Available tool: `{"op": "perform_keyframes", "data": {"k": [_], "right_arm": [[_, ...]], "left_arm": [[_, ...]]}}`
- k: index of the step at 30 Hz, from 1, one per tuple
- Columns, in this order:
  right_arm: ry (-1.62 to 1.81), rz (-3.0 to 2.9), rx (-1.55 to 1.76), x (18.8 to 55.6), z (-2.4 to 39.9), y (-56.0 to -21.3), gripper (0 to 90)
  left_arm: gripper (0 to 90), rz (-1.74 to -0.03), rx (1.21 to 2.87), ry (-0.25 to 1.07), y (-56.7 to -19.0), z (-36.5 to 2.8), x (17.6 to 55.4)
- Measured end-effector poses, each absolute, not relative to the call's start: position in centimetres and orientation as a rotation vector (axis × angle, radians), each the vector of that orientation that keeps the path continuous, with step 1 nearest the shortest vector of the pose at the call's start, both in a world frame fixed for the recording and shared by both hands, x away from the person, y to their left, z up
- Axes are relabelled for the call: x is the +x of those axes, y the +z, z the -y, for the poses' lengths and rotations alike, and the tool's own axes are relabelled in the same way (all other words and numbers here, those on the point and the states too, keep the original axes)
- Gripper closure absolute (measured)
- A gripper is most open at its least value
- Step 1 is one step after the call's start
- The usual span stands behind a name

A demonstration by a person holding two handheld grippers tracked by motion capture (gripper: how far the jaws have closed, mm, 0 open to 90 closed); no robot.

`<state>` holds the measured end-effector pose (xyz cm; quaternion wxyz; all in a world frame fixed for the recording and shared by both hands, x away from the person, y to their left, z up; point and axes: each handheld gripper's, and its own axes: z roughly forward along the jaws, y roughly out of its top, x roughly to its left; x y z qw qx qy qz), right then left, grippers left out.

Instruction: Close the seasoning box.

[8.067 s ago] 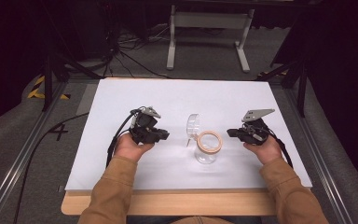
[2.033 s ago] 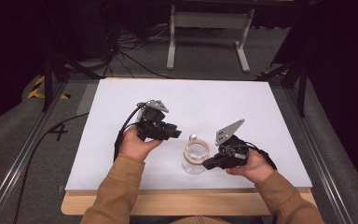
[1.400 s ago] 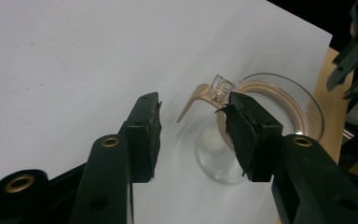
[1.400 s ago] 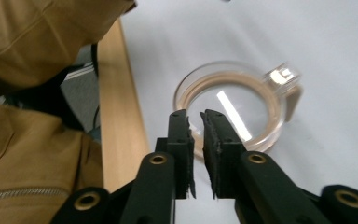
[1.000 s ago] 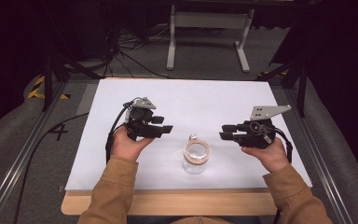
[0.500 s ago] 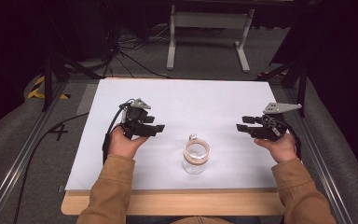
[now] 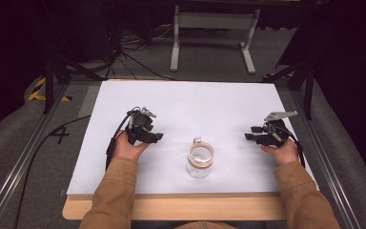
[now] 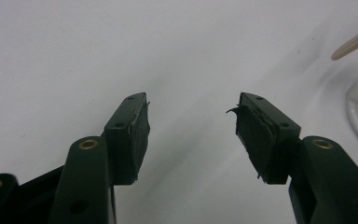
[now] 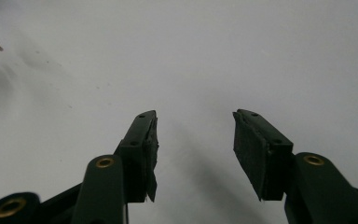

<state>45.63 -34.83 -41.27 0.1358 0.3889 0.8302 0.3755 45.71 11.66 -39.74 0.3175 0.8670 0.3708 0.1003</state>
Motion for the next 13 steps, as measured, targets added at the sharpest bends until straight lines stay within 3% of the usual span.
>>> {"op": "perform_keyframes", "data": {"k": [13], "right_arm": [[1.11, -2.422, 1.116, 45.71, 34.3, -41.89, 46.4]], "left_arm": [[43.2, -0.977, 2.253, 0.233, -39.85, -11.98, 45.72]]}}
